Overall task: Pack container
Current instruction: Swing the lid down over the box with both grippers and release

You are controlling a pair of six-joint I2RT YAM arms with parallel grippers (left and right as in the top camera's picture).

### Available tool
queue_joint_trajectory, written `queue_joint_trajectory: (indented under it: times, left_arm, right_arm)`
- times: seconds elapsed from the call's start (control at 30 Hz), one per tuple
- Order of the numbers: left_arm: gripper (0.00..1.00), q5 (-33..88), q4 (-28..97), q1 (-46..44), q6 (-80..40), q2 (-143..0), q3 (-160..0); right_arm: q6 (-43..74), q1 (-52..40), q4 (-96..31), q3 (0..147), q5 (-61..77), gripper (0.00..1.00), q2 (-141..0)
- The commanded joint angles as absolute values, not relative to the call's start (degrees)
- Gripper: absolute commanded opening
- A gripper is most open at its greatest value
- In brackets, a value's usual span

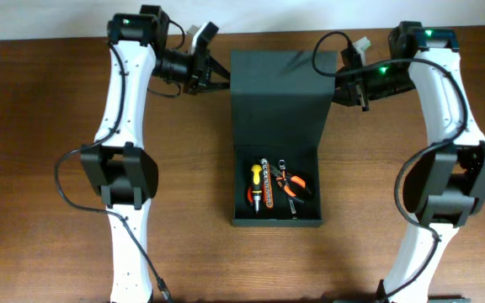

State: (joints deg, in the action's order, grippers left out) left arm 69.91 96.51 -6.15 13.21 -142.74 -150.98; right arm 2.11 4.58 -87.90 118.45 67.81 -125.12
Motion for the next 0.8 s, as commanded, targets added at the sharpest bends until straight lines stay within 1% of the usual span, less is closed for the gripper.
queue_joint_trajectory:
  times: [0.0, 0.13, 0.2, 0.37, 0.57, 0.77]
  left_arm:
    - [0.02, 71.2, 96.7, -6.3, 12.2, -137.9, -152.1]
    - [0.01, 71.2, 96.7, -6.3, 12.0, -135.0, -152.1]
    - [0.02, 71.2, 96.7, -6.3, 12.0, -133.5, -152.1]
    - [0.02, 69.6, 96.7, -6.2, 11.8, -129.9, -152.1]
    - [0.02, 58.9, 96.7, -6.4, 8.5, -127.9, -152.1]
    - [0.02, 51.3, 96.7, -6.2, 8.2, -127.8, -152.1]
  right_arm:
    - [-3.1, 4.6, -90.8, 118.3, 66.5, 0.04, -120.5]
    - [-10.1, 4.6, -97.4, 118.3, 65.9, 0.04, -118.1]
    - [-8.6, 4.3, -97.4, 118.3, 63.4, 0.04, -116.5]
    - [-8.5, 3.5, -97.3, 118.3, 62.9, 0.04, -111.9]
    - [-7.8, 3.4, -97.3, 118.3, 56.7, 0.04, -109.6]
    - [-6.5, 3.4, -97.3, 118.3, 49.1, 0.04, -109.6]
